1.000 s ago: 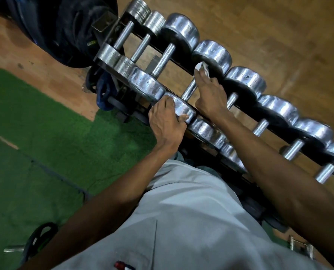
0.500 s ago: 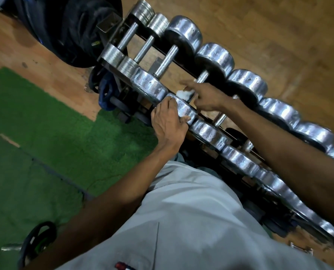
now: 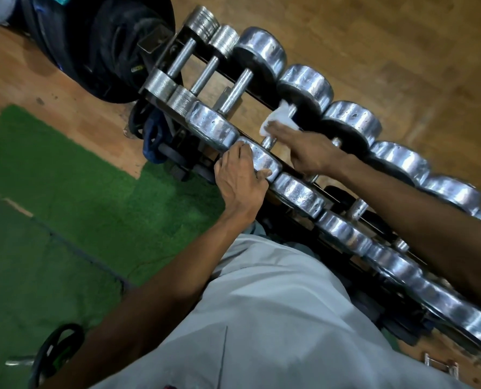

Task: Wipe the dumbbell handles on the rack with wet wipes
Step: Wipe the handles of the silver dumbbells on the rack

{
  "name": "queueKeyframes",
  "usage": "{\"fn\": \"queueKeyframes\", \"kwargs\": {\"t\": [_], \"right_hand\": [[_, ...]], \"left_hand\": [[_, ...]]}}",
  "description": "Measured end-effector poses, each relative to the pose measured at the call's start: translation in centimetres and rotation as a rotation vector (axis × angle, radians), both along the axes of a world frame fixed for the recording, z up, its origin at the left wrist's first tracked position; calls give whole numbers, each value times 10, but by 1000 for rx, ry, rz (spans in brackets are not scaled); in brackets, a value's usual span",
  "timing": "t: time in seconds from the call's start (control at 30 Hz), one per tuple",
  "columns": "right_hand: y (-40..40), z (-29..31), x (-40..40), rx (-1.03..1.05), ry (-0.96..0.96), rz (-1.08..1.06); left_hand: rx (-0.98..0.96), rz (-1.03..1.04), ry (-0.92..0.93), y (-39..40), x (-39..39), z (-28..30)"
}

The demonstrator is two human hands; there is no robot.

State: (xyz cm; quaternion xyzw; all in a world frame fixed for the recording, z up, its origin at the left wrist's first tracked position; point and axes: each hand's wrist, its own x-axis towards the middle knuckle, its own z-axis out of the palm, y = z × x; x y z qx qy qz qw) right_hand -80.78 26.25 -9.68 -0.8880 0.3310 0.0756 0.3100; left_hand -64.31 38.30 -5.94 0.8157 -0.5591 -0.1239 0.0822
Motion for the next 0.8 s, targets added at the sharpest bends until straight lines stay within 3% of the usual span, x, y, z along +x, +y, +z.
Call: {"fn": "queueKeyframes", "kwargs": {"t": [0.1,0.27,0.33,0.5,0.57,0.67,0.8], "right_hand": [[11,3,-7,47,-22,134],[-3,-6,-11,-17,91,-148],[0,-8,-9,-30,103,-164],[13,-10,-17,-105,85,244],[10,-16,-13,-146,102,149],[8,-24,-2,-94,75,-185],[14,-29,3,36,-88,-362]], "left_hand": [[10,5,-5,-1,-1,1],[29,14,-17,-3,-2,2],[33,24,-27,-3,-3,2],[36,37,-16,-5,-3,6],[37,45,-13,-5,-5,7],[41,43,11,-6,-6,8],[36,47,14,-5,-6,9]]}}
